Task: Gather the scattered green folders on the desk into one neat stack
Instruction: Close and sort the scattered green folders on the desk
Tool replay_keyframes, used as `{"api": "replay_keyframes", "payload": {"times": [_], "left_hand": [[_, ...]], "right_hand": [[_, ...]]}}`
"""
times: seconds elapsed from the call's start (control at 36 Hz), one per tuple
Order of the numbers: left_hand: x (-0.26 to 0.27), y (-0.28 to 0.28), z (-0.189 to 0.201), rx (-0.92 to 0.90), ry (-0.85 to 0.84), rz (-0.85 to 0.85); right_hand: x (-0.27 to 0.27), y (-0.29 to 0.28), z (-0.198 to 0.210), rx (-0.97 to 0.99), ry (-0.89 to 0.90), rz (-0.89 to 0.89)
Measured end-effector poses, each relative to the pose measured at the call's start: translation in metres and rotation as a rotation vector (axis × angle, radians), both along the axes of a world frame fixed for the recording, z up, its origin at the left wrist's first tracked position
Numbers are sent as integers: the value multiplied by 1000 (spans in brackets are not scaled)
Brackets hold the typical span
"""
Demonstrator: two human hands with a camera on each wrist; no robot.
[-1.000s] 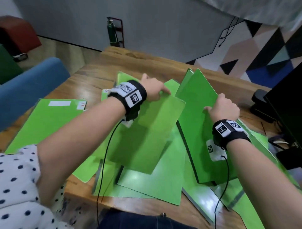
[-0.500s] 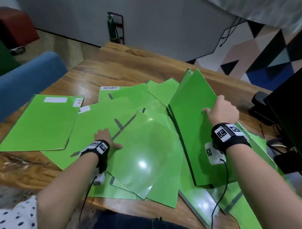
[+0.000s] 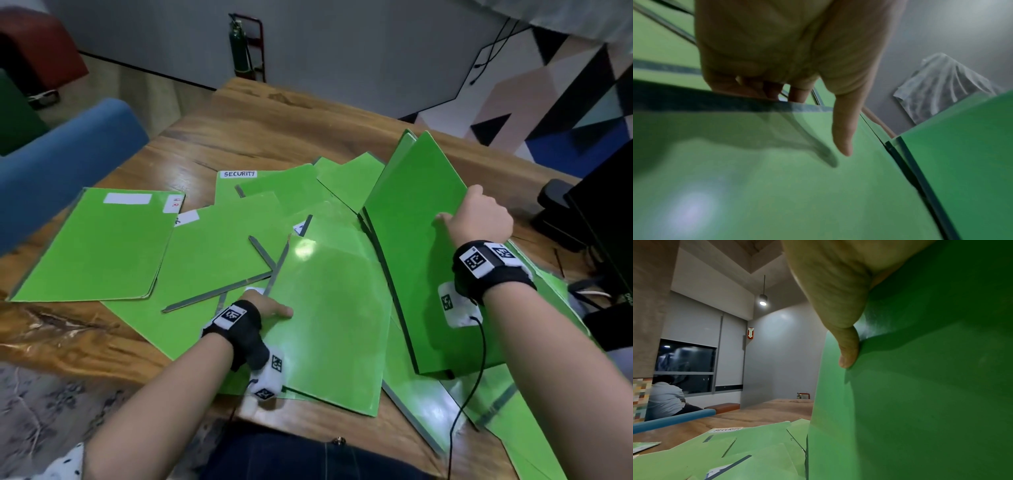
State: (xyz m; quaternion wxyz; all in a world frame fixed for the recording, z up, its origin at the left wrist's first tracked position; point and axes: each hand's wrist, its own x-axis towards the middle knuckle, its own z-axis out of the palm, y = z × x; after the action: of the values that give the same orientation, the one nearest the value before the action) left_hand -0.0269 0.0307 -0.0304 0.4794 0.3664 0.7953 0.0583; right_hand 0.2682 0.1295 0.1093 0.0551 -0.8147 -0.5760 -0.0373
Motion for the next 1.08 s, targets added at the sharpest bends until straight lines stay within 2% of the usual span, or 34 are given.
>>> {"api": "replay_keyframes", "payload": {"times": [0.08,0.17,0.36,0.53,0.67,0.75,0.86,0.97,1.03,1.08], "left_hand": [[8,2,13,-15,60,4],[12,10,31,68,134,-57],[7,29,125,433,256,-178],[-6,30,188,706,534,-249],[-19,33,216,811,594,-216],[-24,37,218,846,476,-178],[-24,47,196,763,101,-87],[-15,46,144,629,-205,20],[-9,39,108,533,-265,37],[-2,30,70,436,-257,29]], "right_hand": [[-1,-1,0,5,-11,3],[-1,-2,0,8,-18,10],[12,0,9,42,72,-28],[32,0,21,103,290,-137],[35,-18,-19,-23,564,-239],[28,-36,-58,-165,703,-317],[19,-58,-101,-341,778,-389],[19,-67,-119,-394,810,-407],[19,-70,-122,-408,813,-407],[19,-72,-123,-414,824,-407]]}}
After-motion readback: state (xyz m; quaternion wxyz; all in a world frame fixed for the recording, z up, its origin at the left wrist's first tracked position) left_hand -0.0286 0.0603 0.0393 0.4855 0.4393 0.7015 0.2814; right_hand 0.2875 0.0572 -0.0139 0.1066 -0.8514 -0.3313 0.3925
